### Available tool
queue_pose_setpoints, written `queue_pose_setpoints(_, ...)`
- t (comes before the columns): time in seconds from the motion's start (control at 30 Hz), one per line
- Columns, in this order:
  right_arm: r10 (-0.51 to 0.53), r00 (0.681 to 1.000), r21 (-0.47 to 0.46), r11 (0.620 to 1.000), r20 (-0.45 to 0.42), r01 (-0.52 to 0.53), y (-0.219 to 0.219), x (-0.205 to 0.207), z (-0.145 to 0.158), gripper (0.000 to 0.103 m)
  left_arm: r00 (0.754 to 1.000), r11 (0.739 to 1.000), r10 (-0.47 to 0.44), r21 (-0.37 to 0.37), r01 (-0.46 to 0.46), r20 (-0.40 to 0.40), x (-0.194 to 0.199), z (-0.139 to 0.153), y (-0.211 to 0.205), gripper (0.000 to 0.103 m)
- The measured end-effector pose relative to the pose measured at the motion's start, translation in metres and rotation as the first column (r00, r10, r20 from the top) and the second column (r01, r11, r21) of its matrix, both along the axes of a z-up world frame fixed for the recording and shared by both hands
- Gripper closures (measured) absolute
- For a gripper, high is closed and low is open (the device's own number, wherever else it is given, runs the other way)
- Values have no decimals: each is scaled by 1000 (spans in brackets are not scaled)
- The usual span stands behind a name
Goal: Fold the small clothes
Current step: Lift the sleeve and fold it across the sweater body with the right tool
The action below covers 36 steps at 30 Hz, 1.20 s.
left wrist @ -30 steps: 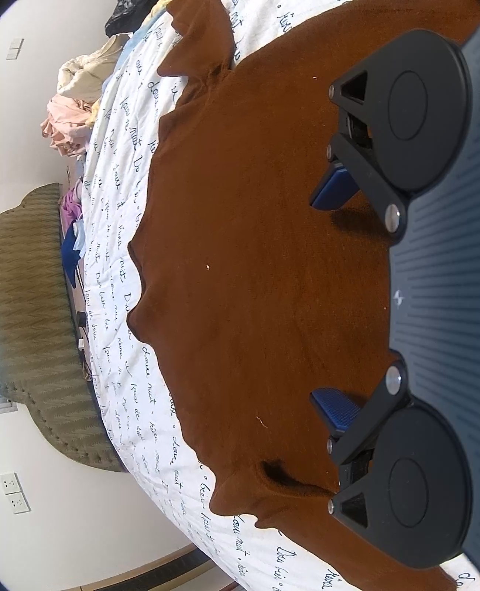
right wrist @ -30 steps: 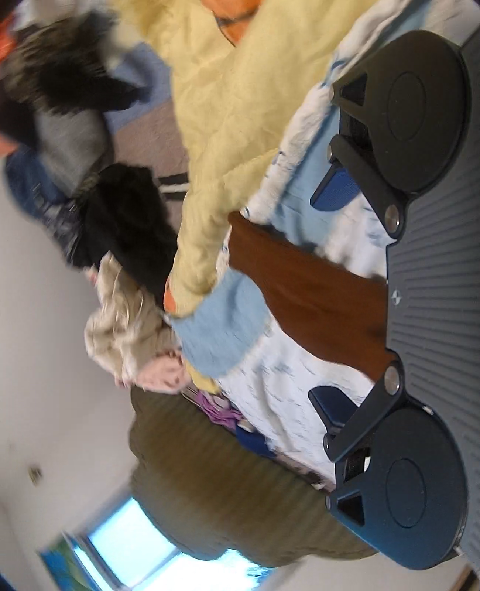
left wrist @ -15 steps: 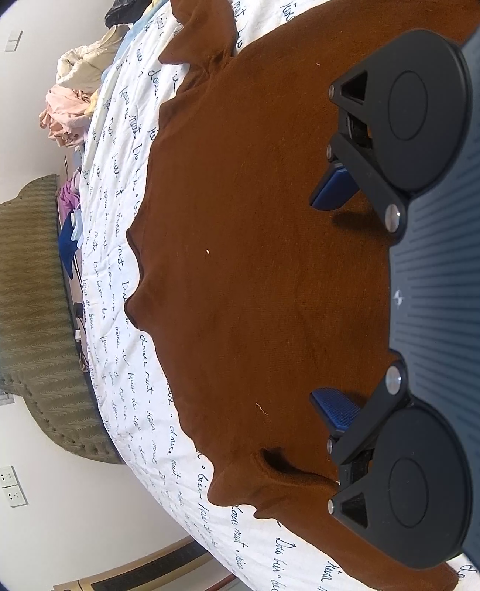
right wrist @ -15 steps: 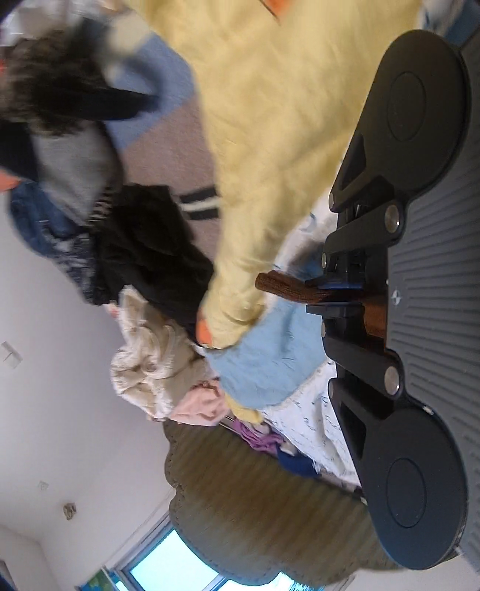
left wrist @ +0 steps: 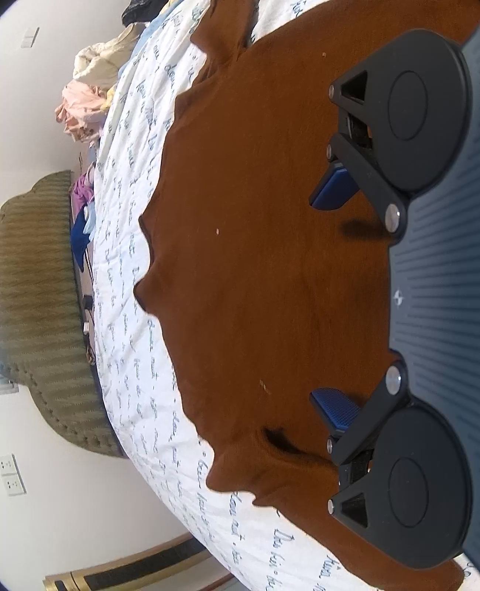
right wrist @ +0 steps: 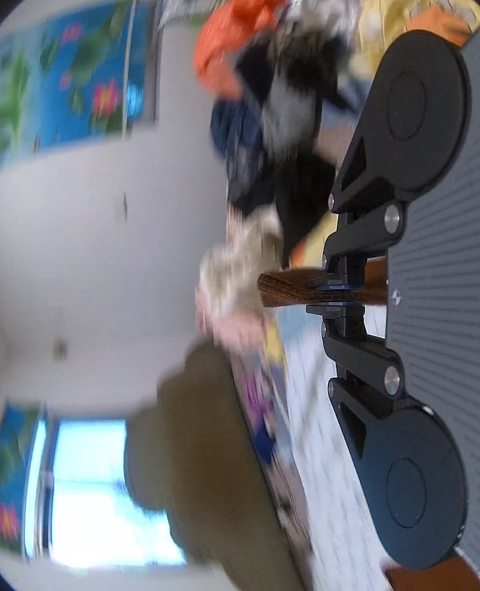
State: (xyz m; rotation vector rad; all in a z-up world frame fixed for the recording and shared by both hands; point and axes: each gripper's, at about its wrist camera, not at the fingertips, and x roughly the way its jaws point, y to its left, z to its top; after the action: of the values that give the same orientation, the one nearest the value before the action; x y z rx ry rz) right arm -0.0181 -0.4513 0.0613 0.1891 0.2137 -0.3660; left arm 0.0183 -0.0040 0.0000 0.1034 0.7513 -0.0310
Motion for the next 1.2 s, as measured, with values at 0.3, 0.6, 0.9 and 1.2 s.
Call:
queue_pose_setpoints(0.3, 300, 952, -110, 946, -63, -306, 151, 32, -12, 92, 999, 999, 52, -7, -52, 5, 1, 1, 22, 0)
queue_pose_setpoints(0.6, 466, 869, -170, 855, -167, -490, 266, 53, -41, 92, 997, 997, 74, -4, -74, 0, 0, -3, 30, 0)
queue_pose_setpoints(0.9, 540, 802, -217, 776, -255, -592, 341, 72, -50, 92, 996, 996, 94, -9, -94, 0, -3, -5, 40, 0)
queue_pose_setpoints(1.2, 586, 750, -202, 730, -305, -653, 383, 89, -60, 92, 996, 995, 92, -49, -92, 2, -10, -2, 49, 0)
